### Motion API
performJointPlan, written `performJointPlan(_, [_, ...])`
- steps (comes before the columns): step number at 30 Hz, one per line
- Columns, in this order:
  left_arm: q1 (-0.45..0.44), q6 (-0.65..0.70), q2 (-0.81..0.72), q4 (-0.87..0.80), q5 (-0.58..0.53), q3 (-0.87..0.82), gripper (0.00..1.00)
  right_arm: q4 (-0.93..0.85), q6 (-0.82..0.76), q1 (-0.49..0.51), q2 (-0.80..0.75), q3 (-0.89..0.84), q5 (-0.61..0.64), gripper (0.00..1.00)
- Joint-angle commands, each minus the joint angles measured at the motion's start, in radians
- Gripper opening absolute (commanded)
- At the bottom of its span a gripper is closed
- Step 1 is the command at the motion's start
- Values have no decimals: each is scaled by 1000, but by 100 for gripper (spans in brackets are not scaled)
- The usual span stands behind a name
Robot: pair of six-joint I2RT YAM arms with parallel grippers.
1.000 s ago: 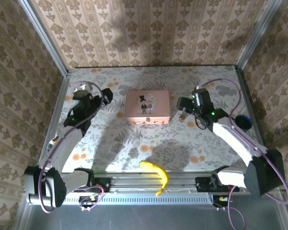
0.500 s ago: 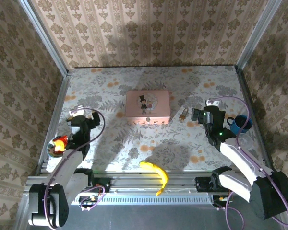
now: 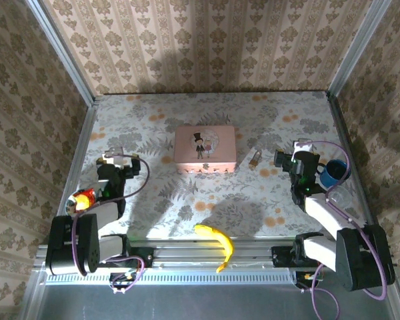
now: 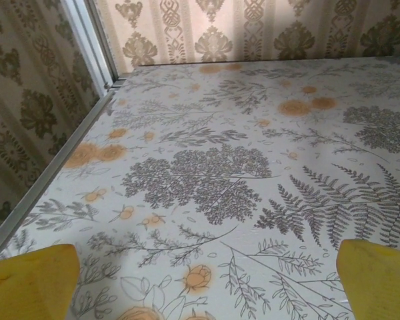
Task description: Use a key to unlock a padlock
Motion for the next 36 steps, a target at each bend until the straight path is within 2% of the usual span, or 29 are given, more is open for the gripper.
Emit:
performJointPlan(1, [13, 26, 76, 191, 86, -23, 100, 130, -9, -16, 33, -17, -52, 100])
performJointPlan(10, [17, 51, 334, 362, 174, 26, 100, 229, -4, -43, 108, -35, -73, 100])
performJointPlan(14, [29, 60, 322, 215, 244, 100, 100, 276, -4, -58, 139, -46, -92, 100])
performJointPlan(16, [33, 48, 310, 67, 224, 166, 100, 291, -5, -64, 152, -41, -121, 100])
performJointPlan(18, [32, 26, 314, 76, 150, 167, 100, 328, -9, -68, 172, -41, -143, 100])
performJointPlan(20, [31, 17, 314, 81, 123, 164, 100, 351, -1, -74, 194, -37, -158, 100])
performJointPlan(28, [38, 32, 314, 78, 190, 166, 100, 547, 10, -89, 408, -32, -237, 100])
performJointPlan(30, [38, 32, 314, 78, 191, 166, 100, 476, -1, -89, 398, -5, -263, 100])
performJointPlan(36, [38, 32, 314, 78, 193, 167, 100, 428, -45, -83, 410, 28, -347, 100])
